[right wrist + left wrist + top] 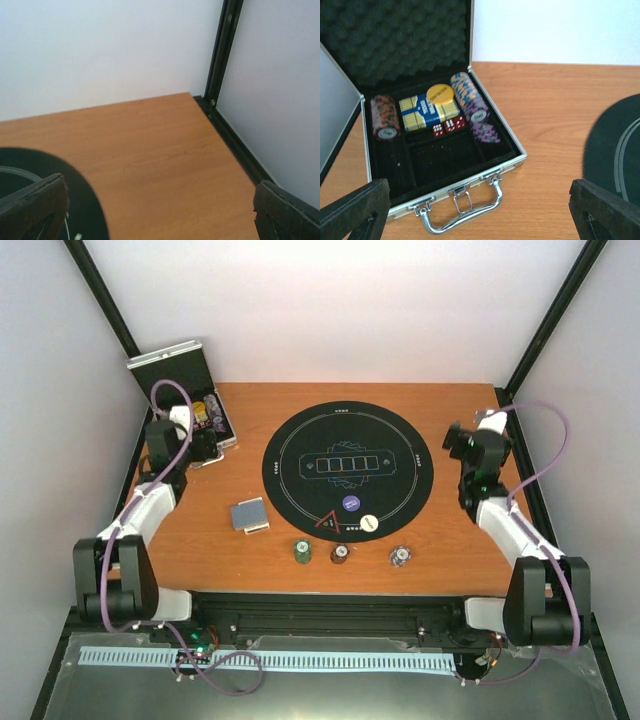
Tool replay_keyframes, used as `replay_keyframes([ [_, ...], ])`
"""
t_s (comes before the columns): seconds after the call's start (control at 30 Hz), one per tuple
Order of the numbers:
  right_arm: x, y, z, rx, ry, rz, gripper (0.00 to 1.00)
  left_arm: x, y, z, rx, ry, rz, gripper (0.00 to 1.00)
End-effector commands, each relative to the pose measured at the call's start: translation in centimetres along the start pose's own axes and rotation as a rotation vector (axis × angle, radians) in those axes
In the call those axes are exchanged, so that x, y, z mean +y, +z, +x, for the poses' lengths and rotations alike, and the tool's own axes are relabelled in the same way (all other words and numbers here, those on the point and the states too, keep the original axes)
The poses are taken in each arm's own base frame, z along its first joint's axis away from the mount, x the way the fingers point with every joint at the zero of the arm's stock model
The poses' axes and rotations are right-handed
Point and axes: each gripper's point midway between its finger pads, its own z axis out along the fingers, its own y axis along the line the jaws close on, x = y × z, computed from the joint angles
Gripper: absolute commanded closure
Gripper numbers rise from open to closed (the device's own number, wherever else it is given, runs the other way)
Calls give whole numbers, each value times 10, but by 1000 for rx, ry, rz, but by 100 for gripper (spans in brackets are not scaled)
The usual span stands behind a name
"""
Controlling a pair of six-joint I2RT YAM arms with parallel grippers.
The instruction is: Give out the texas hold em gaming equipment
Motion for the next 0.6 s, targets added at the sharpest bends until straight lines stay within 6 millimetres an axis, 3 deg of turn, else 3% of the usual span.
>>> replay_keyframes([
  [0.0, -24, -5, 5, 213, 26, 149, 0, -19, -43, -17, 153, 37, 134, 0],
  [0.1, -55, -35, -22, 91, 395, 292, 0, -42, -75, -24, 214, 59, 272, 0],
  [0.17, -40, -38, -39, 59, 451, 122, 0, -52, -91, -22, 277, 51, 340, 0],
  [0.23, -8, -37, -43, 113, 411, -31, 0, -55, -100, -25, 301, 57, 356, 0],
  [0.33, 53, -45, -30, 230, 236, -172, 0, -51, -105, -23, 327, 84, 335, 0],
  [0.47, 129, -84, 5, 287, 11, -334, 0, -51, -110, -14, 390, 104, 344, 0],
  [0.57, 166, -110, 35, 371, -48, -433, 0, -55, -118, -9, 436, 99, 375, 0],
])
